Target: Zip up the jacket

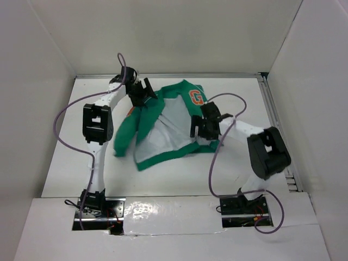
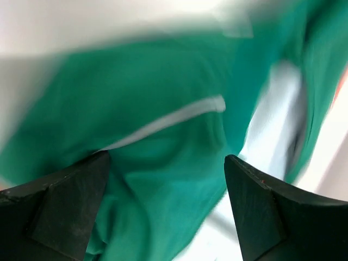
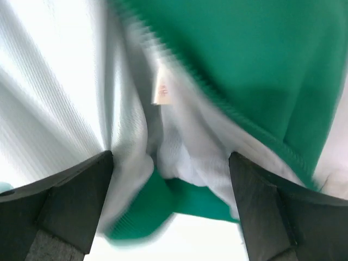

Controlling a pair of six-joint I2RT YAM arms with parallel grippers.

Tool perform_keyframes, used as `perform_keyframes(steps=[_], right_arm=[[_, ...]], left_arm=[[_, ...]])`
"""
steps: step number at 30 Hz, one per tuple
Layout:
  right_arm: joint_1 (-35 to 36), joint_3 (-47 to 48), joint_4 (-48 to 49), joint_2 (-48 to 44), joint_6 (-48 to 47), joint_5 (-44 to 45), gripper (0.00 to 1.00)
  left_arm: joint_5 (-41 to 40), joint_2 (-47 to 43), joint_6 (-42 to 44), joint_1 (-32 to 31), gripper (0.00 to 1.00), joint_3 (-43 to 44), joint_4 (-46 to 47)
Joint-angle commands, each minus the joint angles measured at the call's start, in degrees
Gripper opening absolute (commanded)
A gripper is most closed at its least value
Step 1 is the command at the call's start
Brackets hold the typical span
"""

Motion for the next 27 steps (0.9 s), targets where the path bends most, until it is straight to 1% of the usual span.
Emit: perform_keyframes(steps=[1, 2, 3, 4, 5, 6, 7, 9, 10, 12, 13, 14, 15, 16, 18, 19, 20, 22, 23, 24, 25, 27], right_arm=[[6.60, -8.05, -2.20, -11.68, 6.18, 6.70, 0.93], [7.57, -8.59, -2.99, -13.56, 6.88, 8.47, 0.93], [8.80, -8.51, -4.91, -15.14, 7.76, 10.57, 0.94], [8.98, -7.98, -5.80, -17.16, 7.77, 14.60, 0.94], [9.07, -7.46, -6.77, -17.96, 8.11, 17.42, 0.94], [9.16, -5.71, -9.48, -18.32, 9.25, 19.97, 0.94], [9.25, -5.08, -10.72, -18.93, 9.43, 23.04, 0.94], [9.68, -3.85, -12.75, -19.99, 9.79, 24.39, 0.94], [10.03, -4.02, -12.76, -21.56, 9.53, 24.39, 0.94], [10.48, -6.56, -10.30, -23.41, 8.12, 22.38, 0.94], [10.04, -7.35, -9.42, -24.81, 7.16, 20.72, 0.94], [9.95, -9.28, -7.15, -25.70, 4.89, 15.65, 0.94], [9.95, -9.99, -6.43, -26.05, 4.00, 15.60, 0.94], [10.04, -10.43, -5.73, -25.97, 2.94, 14.04, 0.94], [10.74, -10.26, -5.11, -25.80, 1.80, 12.88, 0.93], [11.26, -10.00, -5.02, -25.62, 1.53, 12.62, 0.93], [11.53, -9.13, -4.67, -25.18, 1.18, 12.44, 0.93], [11.80, -8.07, -4.67, -23.60, 1.00, 10.16, 0.93], [11.97, -7.02, -4.41, -23.07, 0.56, 9.28, 0.93], [12.15, -6.58, -4.41, -21.59, 0.12, 6.49, 0.92], [12.67, -6.05, -4.06, -20.44, -0.49, 4.37, 0.92], [13.20, -5.52, -4.14, -19.30, -1.20, 2.87, 0.92]], left_arm=[[-0.87, 5.83, 5.76, 0.08, 0.99, 14.54, -6.28], [0.01, 4.44, 5.94, -0.18, 0.99, 14.32, -6.37], [0.72, 2.34, 6.12, -0.36, 0.99, 12.58, -4.11], [1.77, -0.21, 6.29, -0.53, 0.99, 9.34, -1.92], [1.87, -6.84, 6.29, -0.80, 0.99, 0.35, 0.63], [1.87, -10.48, 6.29, -0.80, 0.99, -4.27, 2.92], [2.48, -16.52, 6.47, -0.80, 0.99, -12.32, 6.07], [1.35, -22.18, 6.47, -0.62, 0.99, -18.61, 6.81], [0.21, -27.77, 6.38, -0.54, 0.99, -24.30, 6.63], [-4.71, -32.90, 5.24, -0.54, 0.99, -29.77, 6.11], [-5.86, -38.15, 4.54, -0.28, 0.99, -35.28, 5.15], [-8.04, -42.90, 2.10, 0.16, 0.99, -41.26, 4.62], [-8.06, -42.95, 2.08, 0.17, 0.99, -41.32, 4.61], [-10.67, -47.82, -0.36, 0.60, 0.99, -47.49, 4.18], [-13.76, -51.72, -3.80, 1.22, 0.99, -53.07, 2.60], [-15.08, -54.87, -7.47, 2.35, 0.99, -57.88, 1.63], [-16.05, -55.86, -9.16, 3.15, 0.99, -59.93, 0.23], [-18.08, -57.70, -11.27, 5.08, 0.99, -65.54, 0.74], [-17.91, -57.71, -11.46, 5.78, 0.99, -66.62, 1.18], [-18.60, -57.36, -11.89, 6.40, 0.99, -67.41, 0.49], [-21.05, -56.40, -13.03, 7.45, 0.99, -68.99, -0.48], [-22.29, -56.13, -12.34, 7.81, 0.99, -69.26, -0.84]])
